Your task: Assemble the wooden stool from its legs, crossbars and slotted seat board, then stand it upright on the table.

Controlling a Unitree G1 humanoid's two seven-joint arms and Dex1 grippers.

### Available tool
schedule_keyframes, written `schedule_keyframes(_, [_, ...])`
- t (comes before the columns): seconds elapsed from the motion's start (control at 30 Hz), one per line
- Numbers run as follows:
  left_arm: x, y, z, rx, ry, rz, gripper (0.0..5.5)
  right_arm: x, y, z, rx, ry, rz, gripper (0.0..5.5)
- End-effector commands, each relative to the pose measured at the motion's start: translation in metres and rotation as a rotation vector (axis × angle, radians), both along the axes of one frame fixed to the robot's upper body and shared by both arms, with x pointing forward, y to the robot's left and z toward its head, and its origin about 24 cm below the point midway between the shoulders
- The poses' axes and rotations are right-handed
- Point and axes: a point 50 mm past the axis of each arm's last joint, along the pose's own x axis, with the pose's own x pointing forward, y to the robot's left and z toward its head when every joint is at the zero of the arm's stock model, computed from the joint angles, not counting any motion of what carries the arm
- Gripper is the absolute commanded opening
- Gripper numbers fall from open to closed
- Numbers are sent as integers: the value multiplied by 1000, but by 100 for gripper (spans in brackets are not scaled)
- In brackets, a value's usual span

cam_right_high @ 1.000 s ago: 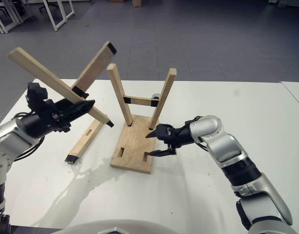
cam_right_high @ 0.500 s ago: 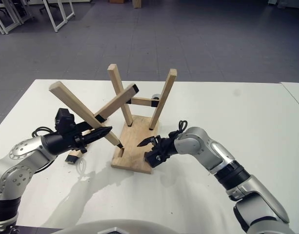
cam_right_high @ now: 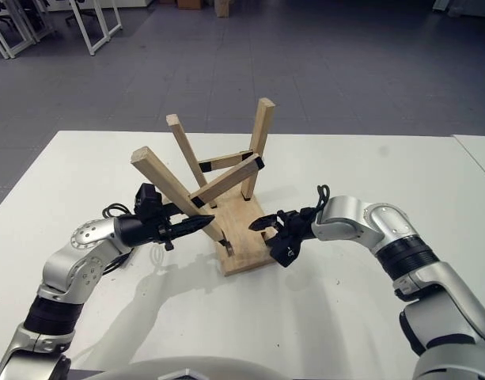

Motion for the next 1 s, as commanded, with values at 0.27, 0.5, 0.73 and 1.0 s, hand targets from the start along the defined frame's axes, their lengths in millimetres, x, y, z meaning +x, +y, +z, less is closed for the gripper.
schedule_keyframes(0.27, [2,-8,-28,53,129,-8,206,-3,2,-13,-17,43,-16,330])
schedule_keyframes(0.5, [11,-9,-40,92,144,26,206,-6,3,-13,-3,49,-17,330])
schedule_keyframes(0.73, [20,-2,-43,247,68,7,206,-16,-6,-21,-24,84,-30,330])
schedule_keyframes(1.0, [6,-5,-61,360,92,-44,206,-25,-7,2,242,128,-187,330])
